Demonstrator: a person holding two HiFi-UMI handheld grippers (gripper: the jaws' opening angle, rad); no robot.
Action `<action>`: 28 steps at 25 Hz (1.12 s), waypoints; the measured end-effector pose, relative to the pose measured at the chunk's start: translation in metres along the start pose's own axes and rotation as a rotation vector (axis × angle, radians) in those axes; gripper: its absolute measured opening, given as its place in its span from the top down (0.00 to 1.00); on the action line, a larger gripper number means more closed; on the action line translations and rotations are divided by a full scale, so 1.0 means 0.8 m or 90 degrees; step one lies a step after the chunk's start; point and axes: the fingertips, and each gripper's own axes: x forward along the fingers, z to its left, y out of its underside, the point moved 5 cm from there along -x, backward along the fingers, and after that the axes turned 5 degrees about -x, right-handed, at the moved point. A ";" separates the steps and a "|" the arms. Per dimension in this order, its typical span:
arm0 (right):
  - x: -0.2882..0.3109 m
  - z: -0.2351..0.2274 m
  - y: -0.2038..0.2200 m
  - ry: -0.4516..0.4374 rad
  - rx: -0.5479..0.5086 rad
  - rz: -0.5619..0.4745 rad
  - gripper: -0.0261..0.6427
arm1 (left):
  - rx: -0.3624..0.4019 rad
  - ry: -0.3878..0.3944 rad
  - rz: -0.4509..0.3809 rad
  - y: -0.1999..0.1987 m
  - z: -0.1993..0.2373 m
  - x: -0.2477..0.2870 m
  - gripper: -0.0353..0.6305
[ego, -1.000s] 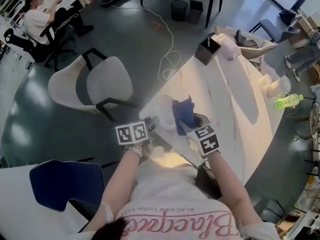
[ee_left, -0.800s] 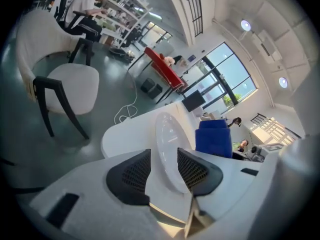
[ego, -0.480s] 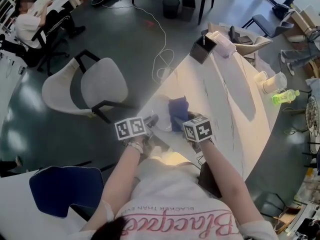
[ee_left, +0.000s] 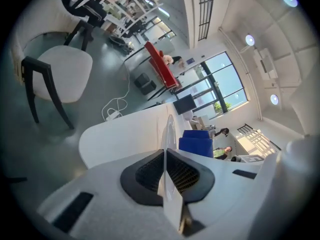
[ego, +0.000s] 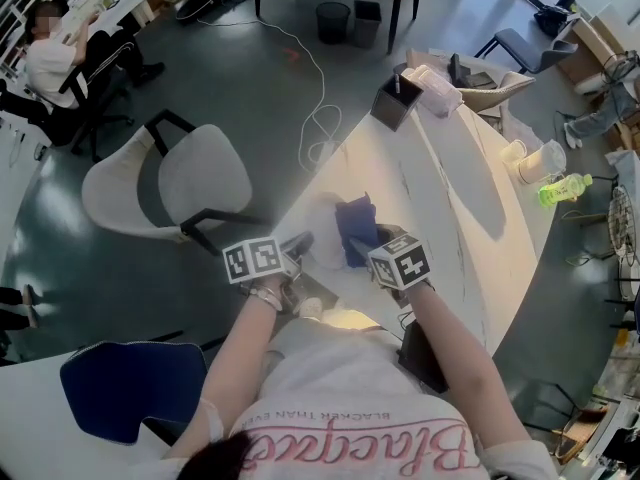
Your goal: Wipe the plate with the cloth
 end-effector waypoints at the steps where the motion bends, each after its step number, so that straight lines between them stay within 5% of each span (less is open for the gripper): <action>1: -0.010 0.000 -0.004 0.004 -0.002 -0.014 0.79 | 0.008 0.008 -0.003 0.000 -0.007 -0.001 0.92; 12: -0.157 0.021 -0.101 0.095 -0.026 -0.258 0.79 | 0.164 0.131 -0.068 -0.029 -0.127 -0.029 0.92; 19: -0.231 0.042 -0.178 0.147 -0.107 -0.362 0.79 | 0.274 0.198 -0.134 -0.062 -0.220 -0.056 0.92; 28: -0.259 0.085 -0.230 0.163 -0.157 -0.438 0.79 | 0.395 0.223 -0.185 -0.068 -0.289 -0.097 0.92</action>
